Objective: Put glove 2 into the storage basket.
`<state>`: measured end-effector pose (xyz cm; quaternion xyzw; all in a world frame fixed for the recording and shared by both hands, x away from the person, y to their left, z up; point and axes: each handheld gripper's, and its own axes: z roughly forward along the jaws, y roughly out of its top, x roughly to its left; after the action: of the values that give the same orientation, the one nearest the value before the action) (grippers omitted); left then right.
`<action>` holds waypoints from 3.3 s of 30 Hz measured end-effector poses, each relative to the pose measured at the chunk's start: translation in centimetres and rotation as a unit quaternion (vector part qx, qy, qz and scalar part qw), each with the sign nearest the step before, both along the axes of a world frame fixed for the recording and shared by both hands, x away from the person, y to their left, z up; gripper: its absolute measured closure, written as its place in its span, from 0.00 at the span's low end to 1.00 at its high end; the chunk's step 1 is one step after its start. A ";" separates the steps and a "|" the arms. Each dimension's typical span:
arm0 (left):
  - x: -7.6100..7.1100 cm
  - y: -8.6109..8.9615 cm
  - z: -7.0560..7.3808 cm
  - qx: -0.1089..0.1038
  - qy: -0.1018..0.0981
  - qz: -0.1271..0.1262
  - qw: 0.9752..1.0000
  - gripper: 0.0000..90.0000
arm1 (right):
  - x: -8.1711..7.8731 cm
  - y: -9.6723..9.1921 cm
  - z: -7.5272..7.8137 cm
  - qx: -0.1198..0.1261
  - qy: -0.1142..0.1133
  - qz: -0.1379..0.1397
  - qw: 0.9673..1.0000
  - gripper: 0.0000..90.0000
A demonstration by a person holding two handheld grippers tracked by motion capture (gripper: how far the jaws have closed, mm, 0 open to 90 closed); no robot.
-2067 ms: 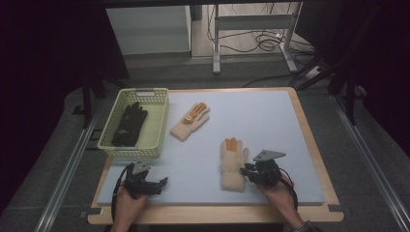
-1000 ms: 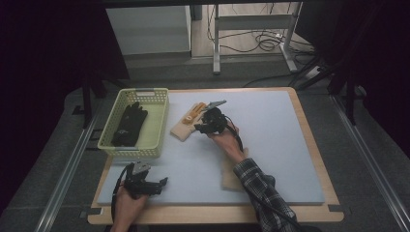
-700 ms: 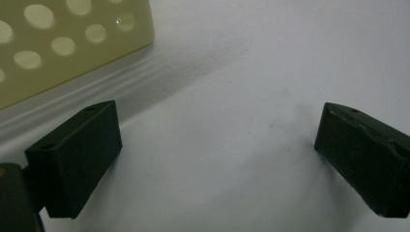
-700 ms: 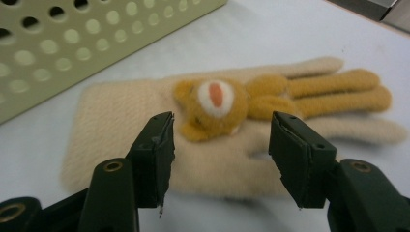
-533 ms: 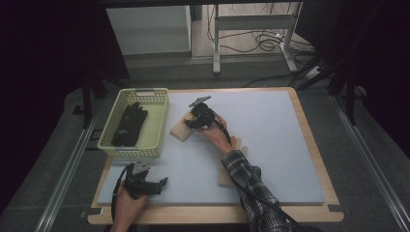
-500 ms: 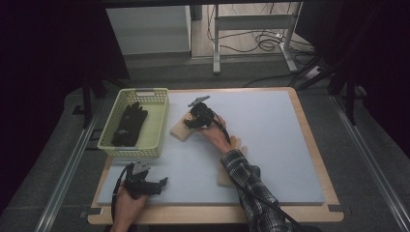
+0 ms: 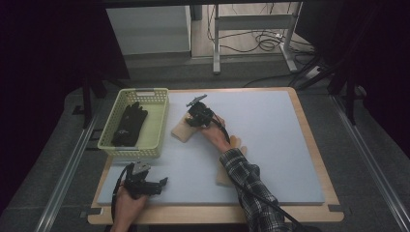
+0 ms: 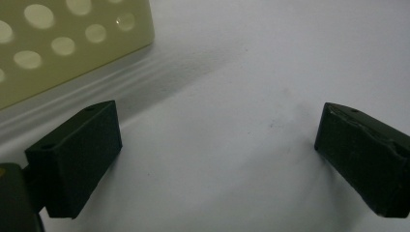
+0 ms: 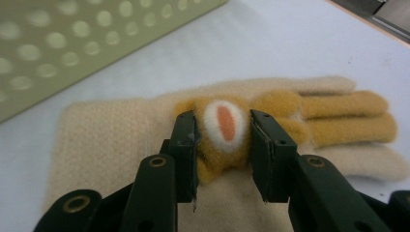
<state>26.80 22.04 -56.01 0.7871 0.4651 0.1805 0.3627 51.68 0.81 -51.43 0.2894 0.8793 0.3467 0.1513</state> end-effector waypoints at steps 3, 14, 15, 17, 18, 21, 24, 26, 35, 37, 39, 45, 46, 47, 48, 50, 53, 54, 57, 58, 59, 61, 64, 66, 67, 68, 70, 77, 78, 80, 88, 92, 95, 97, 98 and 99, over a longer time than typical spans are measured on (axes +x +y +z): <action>0.0 0.0 0.0 0.000 0.000 0.000 1.000 0.03 | -0.5 -0.6 0.8 0.006 0.001 0.008 1.000 0.71; 0.0 0.0 0.0 0.001 0.000 0.000 1.000 0.03 | -3.8 -3.1 4.6 0.028 -0.008 0.060 0.998 0.71; 0.0 0.0 0.0 0.001 0.000 0.000 1.000 0.03 | -4.1 -3.4 5.0 0.031 -0.008 0.064 0.997 0.71; 0.0 0.0 0.0 0.001 0.000 0.000 1.000 0.03 | -4.7 -3.9 5.6 0.038 -0.006 0.071 0.997 0.71; 0.0 0.0 0.0 0.001 0.000 0.000 1.000 0.03 | -5.0 -4.2 5.9 0.040 -0.005 0.076 0.996 0.71; 0.0 0.0 0.0 0.000 0.000 0.000 1.000 0.03 | -6.0 -5.2 6.6 0.044 -0.001 0.089 0.995 0.71; 0.0 0.0 0.0 0.000 0.000 0.000 1.000 0.03 | -7.0 -6.2 7.2 0.046 0.003 0.098 0.994 0.71; 0.0 0.0 0.0 0.000 0.000 0.000 1.000 0.03 | -7.8 -7.1 7.6 0.047 0.003 0.105 0.993 0.71; 0.0 0.0 0.0 0.001 0.000 0.000 1.000 0.03 | -12.1 -11.9 9.3 0.049 0.006 0.125 0.991 0.71; 0.0 0.0 0.0 0.001 0.000 0.001 1.000 0.03 | -13.1 -13.1 9.5 0.042 0.004 0.128 0.991 0.71; 0.0 0.0 0.0 0.001 0.000 0.001 1.000 0.03 | -14.1 -14.3 9.5 0.034 0.004 0.128 0.991 0.71; 0.0 -0.1 0.0 -0.001 0.000 0.003 1.000 0.03 | -15.4 -16.3 7.7 -0.007 0.016 0.139 0.990 0.71; 0.0 -0.1 0.0 -0.001 -0.001 0.003 1.000 0.03 | -15.4 -16.4 7.3 -0.011 0.018 0.139 0.990 0.71; 0.0 0.0 0.0 0.001 0.000 0.001 1.000 0.03 | -15.3 -16.5 6.7 -0.017 0.022 0.140 0.990 0.71; 0.0 0.0 0.0 0.001 0.001 0.002 1.000 0.03 | -15.2 -16.5 6.1 -0.020 0.028 0.139 0.990 0.70; 0.0 0.0 0.0 0.001 0.001 0.002 1.000 0.03 | -15.1 -16.5 4.7 -0.019 0.044 0.141 0.989 0.68; 0.0 0.0 0.0 0.001 0.001 0.002 1.000 0.03 | -15.3 -16.3 2.7 -0.023 0.050 0.137 0.989 0.52; 0.0 0.0 0.0 0.001 0.001 0.002 1.000 0.03 | -15.4 -16.4 2.5 -0.013 0.052 0.135 0.989 0.47; 0.0 0.0 0.0 0.001 0.001 0.002 1.000 0.03 | -15.5 -16.9 3.0 0.007 0.047 0.126 0.991 0.39; 0.0 0.0 0.0 0.001 0.001 0.002 1.000 0.03 | -15.4 -17.2 3.5 0.016 0.042 0.120 0.992 0.38; 0.0 0.0 0.0 0.001 0.001 0.002 1.000 0.03 | -15.3 -17.7 4.0 0.027 0.035 0.113 0.993 0.38; 0.0 0.0 0.0 0.001 0.001 0.002 1.000 0.03 | -14.8 -18.7 5.0 0.048 0.033 0.092 0.994 0.42; 0.0 0.0 0.0 0.001 0.001 0.002 1.000 0.03 | -13.8 -20.0 5.4 0.048 0.027 0.046 0.997 0.60; 0.0 0.0 0.0 0.001 0.001 0.002 1.000 0.03 | -13.0 -20.6 4.9 0.042 0.029 0.020 0.999 0.70; 0.0 0.0 0.0 0.001 0.001 0.002 1.000 0.03 | -12.6 -20.9 4.3 0.042 0.034 0.003 0.999 0.73; 0.0 0.0 0.0 0.000 0.001 0.002 1.000 0.03 | -12.5 -21.1 3.9 0.043 0.038 -0.001 0.998 0.74; 0.0 0.0 0.0 0.001 0.001 0.002 1.000 0.03 | -12.2 -21.3 3.1 0.044 0.043 -0.007 0.998 0.74; 0.0 -0.1 0.0 0.001 0.001 0.002 1.000 0.03 | -13.1 -21.9 2.6 0.053 0.047 -0.007 0.997 0.77; 0.0 -0.1 0.0 0.001 0.001 0.002 1.000 0.03 | -13.0 -21.7 2.4 0.053 0.047 -0.009 0.997 0.74; 0.0 -0.1 0.0 0.001 0.001 0.002 1.000 0.03 | -12.7 -21.4 1.9 0.052 0.055 -0.011 0.997 0.68; 0.0 0.0 0.0 0.001 0.000 0.002 1.000 0.03 | -12.7 -20.7 0.3 0.050 0.067 -0.018 0.996 0.95; 0.0 -0.1 0.0 0.001 0.000 0.002 1.000 0.03 | -13.2 -21.7 1.8 0.065 0.040 -0.035 0.996 0.92; 0.0 -0.1 0.0 0.001 0.000 0.002 1.000 0.03 | -12.9 -22.4 1.2 0.043 0.034 -0.062 0.997 0.75; 0.0 0.0 0.0 0.001 0.000 0.002 1.000 0.03 | -13.0 -23.0 1.0 0.062 0.043 -0.063 0.995 0.73; 0.0 0.0 0.0 0.001 0.000 0.002 1.000 0.03 | -13.2 -23.2 0.9 0.068 0.045 -0.060 0.995 0.73; 0.0 0.0 0.0 0.001 0.001 0.002 1.000 0.03 | -13.8 -23.5 0.9 0.067 0.043 -0.054 0.995 0.73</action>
<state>26.82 21.99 -56.00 0.7865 0.4668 0.1812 0.3615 37.91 -22.64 -50.52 0.3605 0.8428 0.3838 0.1118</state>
